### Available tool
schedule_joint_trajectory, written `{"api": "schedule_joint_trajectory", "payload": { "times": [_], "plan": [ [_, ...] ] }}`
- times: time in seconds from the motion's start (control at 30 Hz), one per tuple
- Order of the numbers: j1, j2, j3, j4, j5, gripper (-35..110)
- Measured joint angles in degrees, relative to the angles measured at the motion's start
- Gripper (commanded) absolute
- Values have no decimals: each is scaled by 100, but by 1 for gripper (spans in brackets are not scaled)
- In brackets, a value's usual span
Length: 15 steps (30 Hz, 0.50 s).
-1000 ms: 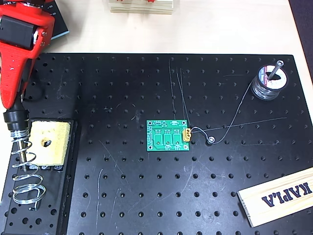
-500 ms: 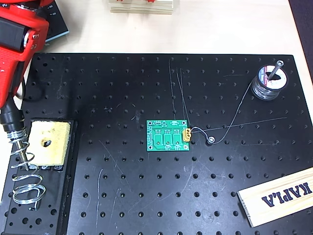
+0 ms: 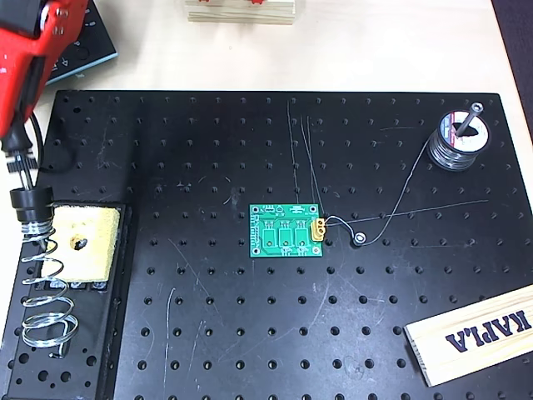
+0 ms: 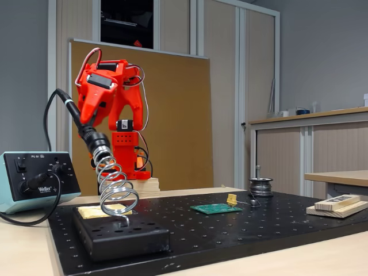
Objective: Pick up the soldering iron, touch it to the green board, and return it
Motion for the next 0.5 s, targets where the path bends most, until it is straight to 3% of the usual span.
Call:
{"api": "schedule_joint_trajectory", "payload": {
  "times": [0.5],
  "plan": [
    [1134,2276,1151,905,-9,0]
  ]
}}
